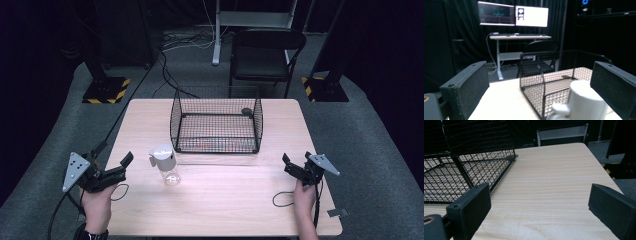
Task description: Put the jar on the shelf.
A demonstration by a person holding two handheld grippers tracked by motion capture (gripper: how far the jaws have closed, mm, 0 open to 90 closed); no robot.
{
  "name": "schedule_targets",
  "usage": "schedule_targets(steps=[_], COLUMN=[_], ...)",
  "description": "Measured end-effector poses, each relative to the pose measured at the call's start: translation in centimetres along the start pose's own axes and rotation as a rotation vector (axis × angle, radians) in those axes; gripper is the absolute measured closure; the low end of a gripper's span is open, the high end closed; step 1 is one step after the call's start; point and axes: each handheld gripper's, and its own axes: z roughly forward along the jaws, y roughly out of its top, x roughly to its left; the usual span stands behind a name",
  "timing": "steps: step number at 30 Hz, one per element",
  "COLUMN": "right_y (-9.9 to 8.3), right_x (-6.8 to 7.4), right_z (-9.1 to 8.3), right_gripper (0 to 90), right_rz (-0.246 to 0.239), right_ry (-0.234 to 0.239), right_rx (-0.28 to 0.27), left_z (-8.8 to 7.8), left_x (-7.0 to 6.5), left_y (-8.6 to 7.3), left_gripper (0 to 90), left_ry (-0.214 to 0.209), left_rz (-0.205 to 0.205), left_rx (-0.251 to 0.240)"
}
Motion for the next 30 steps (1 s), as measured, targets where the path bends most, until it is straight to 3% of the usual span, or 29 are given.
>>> schedule_targets(steps=[6,15,30], right_y=[0.0,0.0,0.0], right_x=[0.0,0.0,0.1], right_z=[0.0,0.0,0.1], right_gripper=[3.6,3.6,3.6], right_rz=[-0.002,-0.003,-0.008], right_ry=[0.000,0.003,0.008], right_rx=[0.002,0.003,0.006], left_z=[0.8,2.6,5.1], left_x=[-0.5,-1.7,-3.6], left_y=[1.4,2.5,1.3], left_gripper=[1.8,2.1,2.0], left_ry=[-0.068,-0.162,-0.247], left_rz=[-0.013,-0.030,-0.024], left_rx=[-0.022,-0.014,0.061])
